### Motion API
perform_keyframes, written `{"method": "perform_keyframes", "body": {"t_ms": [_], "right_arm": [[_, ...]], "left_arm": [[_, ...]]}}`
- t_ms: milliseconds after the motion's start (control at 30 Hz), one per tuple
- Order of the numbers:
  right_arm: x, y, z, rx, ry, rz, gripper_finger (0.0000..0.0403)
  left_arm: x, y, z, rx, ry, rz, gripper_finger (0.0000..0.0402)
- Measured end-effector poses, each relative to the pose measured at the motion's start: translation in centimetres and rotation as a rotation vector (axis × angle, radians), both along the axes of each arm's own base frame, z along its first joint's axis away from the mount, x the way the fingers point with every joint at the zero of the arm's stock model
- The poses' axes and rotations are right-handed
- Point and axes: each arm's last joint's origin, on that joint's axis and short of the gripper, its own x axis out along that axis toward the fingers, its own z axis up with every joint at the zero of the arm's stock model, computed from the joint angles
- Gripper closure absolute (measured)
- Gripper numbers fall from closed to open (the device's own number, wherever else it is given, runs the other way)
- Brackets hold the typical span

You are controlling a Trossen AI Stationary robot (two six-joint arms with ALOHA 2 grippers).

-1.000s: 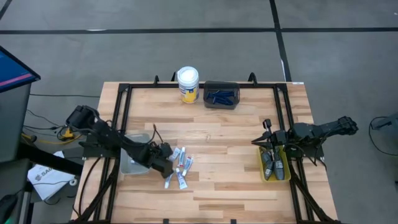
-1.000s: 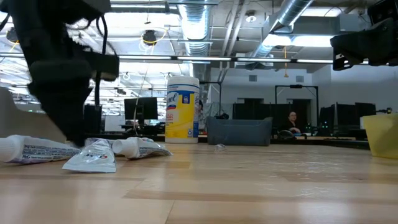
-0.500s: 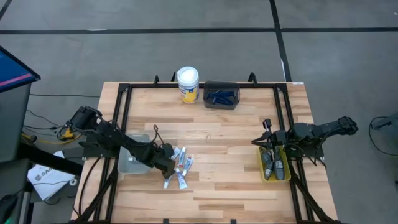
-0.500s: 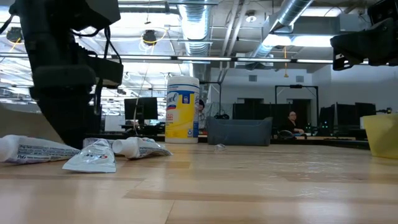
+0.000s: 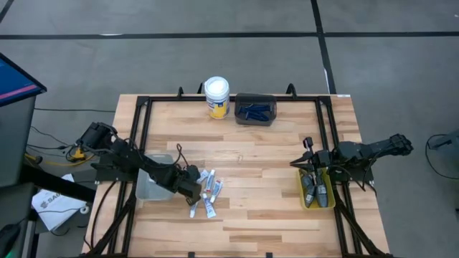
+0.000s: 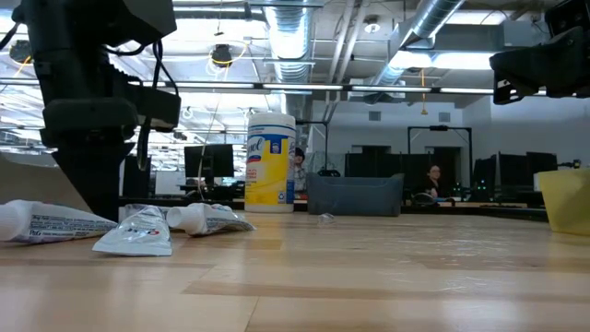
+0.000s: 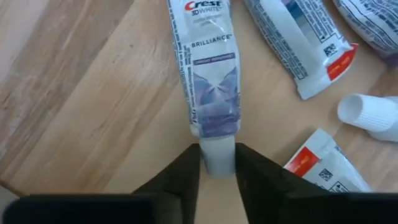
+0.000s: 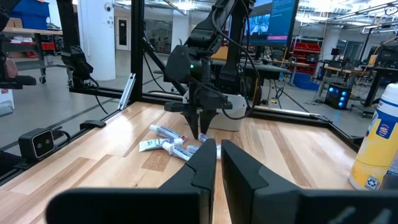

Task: Pick & Place Travel size toiletries
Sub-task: Put the white toothpaste into the gray bin

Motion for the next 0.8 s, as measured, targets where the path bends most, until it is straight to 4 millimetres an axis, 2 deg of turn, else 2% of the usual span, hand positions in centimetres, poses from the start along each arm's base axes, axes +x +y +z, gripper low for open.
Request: {"method": "perform_keyframes", "body": {"t_ms": [200,433,667,800], "right_arm": [[0.0,0.0,0.0,0.000,0.000,0.000,0.0386],[0.0,0.0,0.0,0.000,0.000,0.000,0.0386],[0.0,0.0,0.0,0.000,0.000,0.000,0.0386],[0.0,0.0,0.0,0.000,0.000,0.000,0.0386]], "left_arm": [[0.0,0.0,0.1,0.002,-0.002,-0.018,0.0352],[-0.1,0.0,1.3,-0.024,-0.050,-0.019,0.0348],[-1.1,1.0,4.6,-0.045,-0.155,0.002,0.0349],[-3.4,2.1,7.1,-0.080,-0.140,0.024,0.0349]]}}
